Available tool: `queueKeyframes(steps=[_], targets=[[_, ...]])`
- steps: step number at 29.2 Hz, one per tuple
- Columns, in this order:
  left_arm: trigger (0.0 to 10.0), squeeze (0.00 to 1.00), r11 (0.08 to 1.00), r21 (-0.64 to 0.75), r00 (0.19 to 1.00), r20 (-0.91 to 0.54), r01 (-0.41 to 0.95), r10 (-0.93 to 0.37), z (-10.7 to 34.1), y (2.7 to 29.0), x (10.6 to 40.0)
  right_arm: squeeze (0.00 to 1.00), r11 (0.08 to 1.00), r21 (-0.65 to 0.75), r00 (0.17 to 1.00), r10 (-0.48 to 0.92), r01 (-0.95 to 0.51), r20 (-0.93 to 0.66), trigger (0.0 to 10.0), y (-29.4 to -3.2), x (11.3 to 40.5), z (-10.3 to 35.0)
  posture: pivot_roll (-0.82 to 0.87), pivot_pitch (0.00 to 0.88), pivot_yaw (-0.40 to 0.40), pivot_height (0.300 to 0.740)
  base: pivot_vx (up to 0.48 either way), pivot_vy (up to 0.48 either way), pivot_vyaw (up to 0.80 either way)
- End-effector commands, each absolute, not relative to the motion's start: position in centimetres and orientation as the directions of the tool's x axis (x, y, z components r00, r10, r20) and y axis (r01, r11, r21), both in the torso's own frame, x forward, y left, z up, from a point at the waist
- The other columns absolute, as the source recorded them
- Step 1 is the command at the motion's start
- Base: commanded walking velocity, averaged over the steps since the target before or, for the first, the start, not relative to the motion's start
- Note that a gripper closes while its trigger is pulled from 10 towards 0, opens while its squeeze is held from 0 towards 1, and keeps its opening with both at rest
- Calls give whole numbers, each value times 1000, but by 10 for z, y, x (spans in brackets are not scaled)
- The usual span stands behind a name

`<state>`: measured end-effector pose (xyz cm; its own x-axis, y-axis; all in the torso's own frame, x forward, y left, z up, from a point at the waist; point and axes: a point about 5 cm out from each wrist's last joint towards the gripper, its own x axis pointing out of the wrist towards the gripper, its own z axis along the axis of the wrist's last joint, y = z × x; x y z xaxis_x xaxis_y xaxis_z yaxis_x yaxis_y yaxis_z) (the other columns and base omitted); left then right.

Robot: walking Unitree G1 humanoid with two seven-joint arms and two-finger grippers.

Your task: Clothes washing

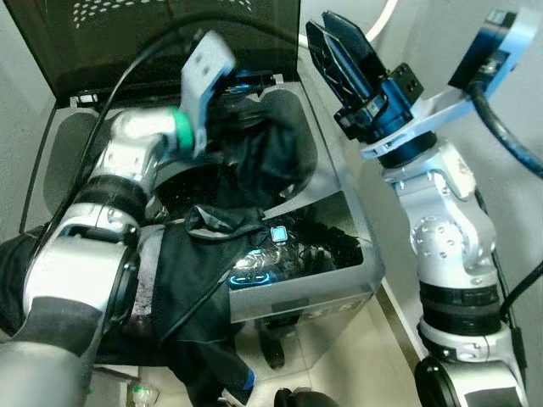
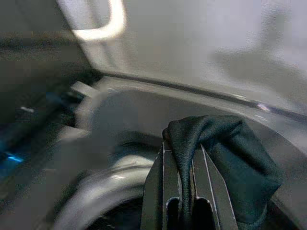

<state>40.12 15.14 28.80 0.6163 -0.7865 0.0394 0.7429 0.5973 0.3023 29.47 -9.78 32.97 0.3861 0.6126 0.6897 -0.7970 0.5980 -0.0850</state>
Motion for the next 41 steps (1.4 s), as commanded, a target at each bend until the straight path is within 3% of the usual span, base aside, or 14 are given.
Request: queueKeyframes(steps=[1,2,3,11,16,17,27,28,32,37,39,40,41], targets=[[10000,0,657,270,659,96,704,-746,290,165,400,0,581,-91,370,623,-809,689,10000,-94,291,331,97,94,66,740,0,0,0],[10000,145,683,259,675,130,683,-726,292,175,396,0,580,-88,372,624,-810,687,10000,-94,293,331,101,95,62,740,0,0,0],[10000,1000,700,247,683,164,670,-712,295,184,390,0,578,-87,372,625,-812,687,10000,-95,295,331,105,94,55,740,0,0,0],[10000,1000,691,329,668,199,644,-717,306,214,334,0,566,-89,373,645,-819,667,10000,-97,300,327,126,91,37,740,0,0,0],[10000,1000,696,344,677,197,630,-709,308,220,323,0,566,-88,375,647,-820,664,10000,-96,302,326,135,90,28,740,0,0,0],[10000,1000,705,382,687,208,598,-696,316,228,304,0,561,-88,375,654,-823,657,10000,-93,304,326,144,88,21,740,0,0,0],[10000,1000,641,426,653,144,638,-744,318,221,265,0,553,-92,369,661,-828,654,10000,-88,305,327,150,89,22,740,0,0,0],[10000,0,632,426,659,104,647,-745,313,226,251,0,554,-90,372,661,-827,651,10000,-89,305,326,150,89,22,740,0,0,0],[10000,0,674,415,745,-14,611,-667,296,249,226,0,554,-85,380,666,-828,642,10000,-89,307,322,171,105,21,740,0,0,0],[10000,0,712,412,793,-47,569,-607,286,255,223,0,550,-84,376,667,-831,643,10000,-87,308,323,174,105,19,740,0,0,0],[10000,0,813,416,867,101,409,-488,297,259,239,0,551,-81,378,665,-831,644,10000,-86,311,323,178,99,7,740,0,0,0],[10000,0,813,416,867,101,409,-488,297,259,239,0,551,-81,378,665,-831,644,10000,-86,311,323,178,99,7,740,0,0,0],[10000,0,869,385,885,216,311,-412,310,261,249,0,552,-80,380,664,-830,644,10000,-85,311,323,176,94,6,740,0,0,0]])
